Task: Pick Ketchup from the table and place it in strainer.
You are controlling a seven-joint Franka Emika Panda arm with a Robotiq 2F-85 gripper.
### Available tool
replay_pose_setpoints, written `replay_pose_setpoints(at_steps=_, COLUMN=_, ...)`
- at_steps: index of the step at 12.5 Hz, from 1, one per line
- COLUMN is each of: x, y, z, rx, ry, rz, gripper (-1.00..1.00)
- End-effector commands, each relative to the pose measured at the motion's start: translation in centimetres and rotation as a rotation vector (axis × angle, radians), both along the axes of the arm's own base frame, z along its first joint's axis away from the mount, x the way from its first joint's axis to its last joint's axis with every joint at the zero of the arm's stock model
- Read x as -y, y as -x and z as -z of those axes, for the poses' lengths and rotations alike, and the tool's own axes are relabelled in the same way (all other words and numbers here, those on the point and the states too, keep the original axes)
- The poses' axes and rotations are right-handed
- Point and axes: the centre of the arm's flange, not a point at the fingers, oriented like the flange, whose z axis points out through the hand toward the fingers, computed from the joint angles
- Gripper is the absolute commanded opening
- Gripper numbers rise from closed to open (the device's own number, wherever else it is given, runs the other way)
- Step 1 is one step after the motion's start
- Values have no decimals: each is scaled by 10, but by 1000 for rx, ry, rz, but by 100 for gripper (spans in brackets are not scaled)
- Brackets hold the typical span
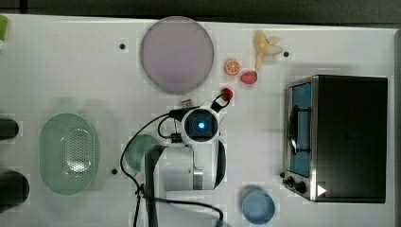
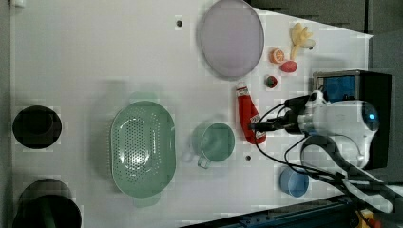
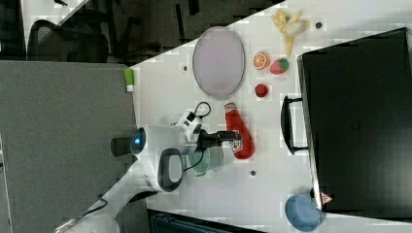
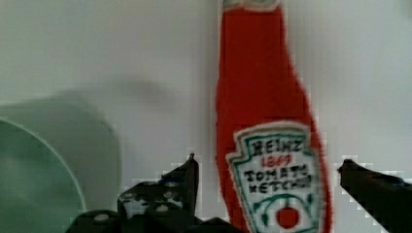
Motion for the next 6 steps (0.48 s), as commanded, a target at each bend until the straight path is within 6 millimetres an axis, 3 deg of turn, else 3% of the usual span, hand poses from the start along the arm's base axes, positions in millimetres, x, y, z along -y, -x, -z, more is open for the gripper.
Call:
replay_pose_setpoints(at_steps=1, x=-2, y=-5, z=10, rx=65, ry=-11, rz=-37, gripper=100)
replay_pose_setpoints(at_steps=4, x=0, y=-2, z=33, rx=67, ry=-16, rz=-29, gripper=100)
replay_pose_setpoints(at_steps=5, x=0, y=-1, z=37, rx=66, ry=-17, rz=-27, gripper=92)
replay_pose_setpoints(at_steps=6, x=-2, y=-2, z=36, rx=71, ry=-18, rz=-32, gripper=68)
